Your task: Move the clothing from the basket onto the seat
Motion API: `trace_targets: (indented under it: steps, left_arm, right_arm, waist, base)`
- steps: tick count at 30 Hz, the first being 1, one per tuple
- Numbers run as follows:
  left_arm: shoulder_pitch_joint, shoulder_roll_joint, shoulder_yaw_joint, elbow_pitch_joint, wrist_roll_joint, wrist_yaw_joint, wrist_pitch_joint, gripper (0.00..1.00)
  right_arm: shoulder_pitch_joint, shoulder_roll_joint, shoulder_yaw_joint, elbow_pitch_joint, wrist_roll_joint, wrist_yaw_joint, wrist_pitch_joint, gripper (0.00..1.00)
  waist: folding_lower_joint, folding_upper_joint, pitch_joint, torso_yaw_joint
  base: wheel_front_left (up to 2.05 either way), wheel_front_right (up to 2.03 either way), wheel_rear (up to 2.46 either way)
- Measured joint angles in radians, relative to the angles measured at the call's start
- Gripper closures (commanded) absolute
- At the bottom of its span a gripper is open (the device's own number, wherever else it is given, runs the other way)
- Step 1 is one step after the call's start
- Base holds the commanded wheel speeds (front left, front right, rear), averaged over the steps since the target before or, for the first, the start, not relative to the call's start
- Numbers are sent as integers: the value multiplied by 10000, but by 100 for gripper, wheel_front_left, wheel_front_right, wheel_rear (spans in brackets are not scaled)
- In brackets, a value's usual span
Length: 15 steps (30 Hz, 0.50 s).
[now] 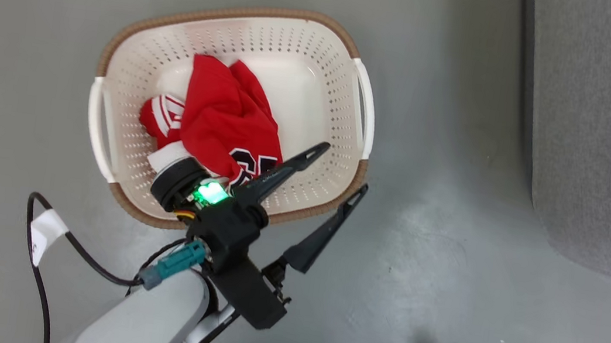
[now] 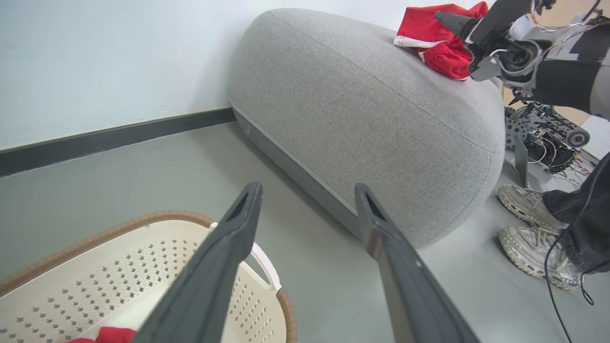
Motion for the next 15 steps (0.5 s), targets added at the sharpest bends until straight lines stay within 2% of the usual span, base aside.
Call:
trace_targets:
  steps: [4,8,15]
  left_arm:
    - [-13,-163,265,437,-107,8,-157,0]
    - [-11,-290,405,792,-318,23,-226,0]
    - [59,-537,882,1532,-619,339,-337,0]
  right_arm:
    - [383,485,460,-468,-192,98,-98,0]
    - [783,708,838,-765,-391,186,-140,0]
    - [1521,1064,1578,-1162,-821,347,-192,0]
  waist:
    - [0,0,-427,236]
    - [0,0,-783,424]
    - [0,0,-1696,900]
  base:
    - [0,0,0]
    - [0,0,0]
    - [0,0,0]
